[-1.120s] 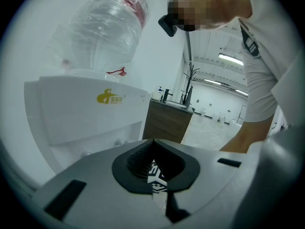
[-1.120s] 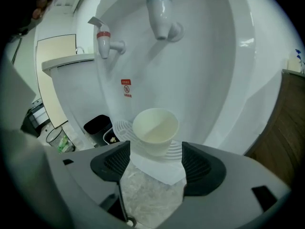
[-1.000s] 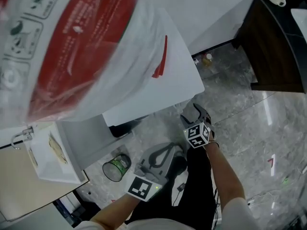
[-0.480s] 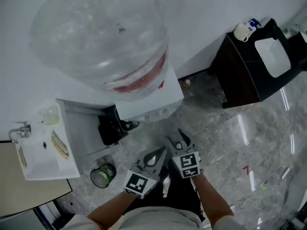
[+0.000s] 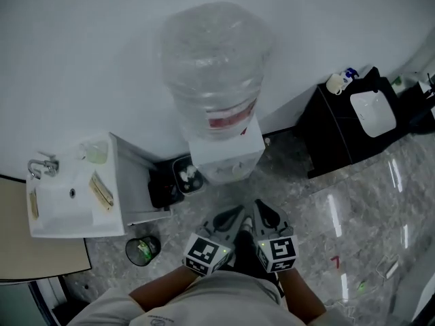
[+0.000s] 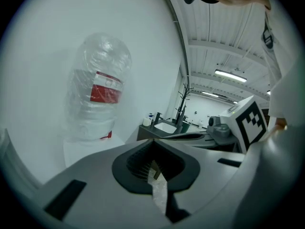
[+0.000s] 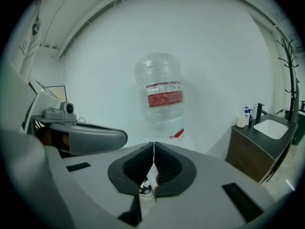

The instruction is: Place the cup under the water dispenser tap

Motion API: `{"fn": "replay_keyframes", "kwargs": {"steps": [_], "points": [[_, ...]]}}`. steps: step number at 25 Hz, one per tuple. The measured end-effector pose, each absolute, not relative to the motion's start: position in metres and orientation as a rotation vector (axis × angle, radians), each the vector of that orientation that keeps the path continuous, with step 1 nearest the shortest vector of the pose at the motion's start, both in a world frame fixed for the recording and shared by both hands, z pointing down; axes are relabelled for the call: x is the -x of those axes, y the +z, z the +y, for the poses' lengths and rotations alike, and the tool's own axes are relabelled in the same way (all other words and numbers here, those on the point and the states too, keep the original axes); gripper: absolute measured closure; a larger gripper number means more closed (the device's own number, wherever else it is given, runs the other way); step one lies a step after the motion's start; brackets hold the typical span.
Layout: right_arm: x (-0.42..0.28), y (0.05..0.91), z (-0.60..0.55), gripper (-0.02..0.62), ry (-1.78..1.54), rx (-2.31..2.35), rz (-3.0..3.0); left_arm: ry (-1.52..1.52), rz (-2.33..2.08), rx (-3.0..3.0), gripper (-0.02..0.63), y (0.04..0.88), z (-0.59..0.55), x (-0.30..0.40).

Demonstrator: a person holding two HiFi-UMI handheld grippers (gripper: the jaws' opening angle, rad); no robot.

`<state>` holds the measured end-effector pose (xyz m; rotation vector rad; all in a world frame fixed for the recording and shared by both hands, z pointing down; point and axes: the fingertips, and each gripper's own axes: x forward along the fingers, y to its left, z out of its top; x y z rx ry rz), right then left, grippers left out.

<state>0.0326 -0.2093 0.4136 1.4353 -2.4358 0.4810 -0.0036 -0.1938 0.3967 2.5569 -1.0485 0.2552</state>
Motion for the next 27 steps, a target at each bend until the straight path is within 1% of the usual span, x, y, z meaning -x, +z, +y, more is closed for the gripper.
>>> {"fn": "replay_keyframes", "kwargs": {"steps": [2,11,27], "points": [[-0.032,0.399,-0.204,0.578,0.473,-1.457,-2.444,0.238,-1.049,-2.568,0.601,0.383,-0.190,0.005],[-0.018,0.364,-0.203,0.578,0.404,-1.466,-2.485,0.189,-1.094,-2.589,0.601,0.349,-0.192,0.018],[0.001,0.356,-0.205,0.578,0.354,-1.441,-2.495,0.171,-1.140,-2.593,0.601,0.346,-0.196,0.038]]}}
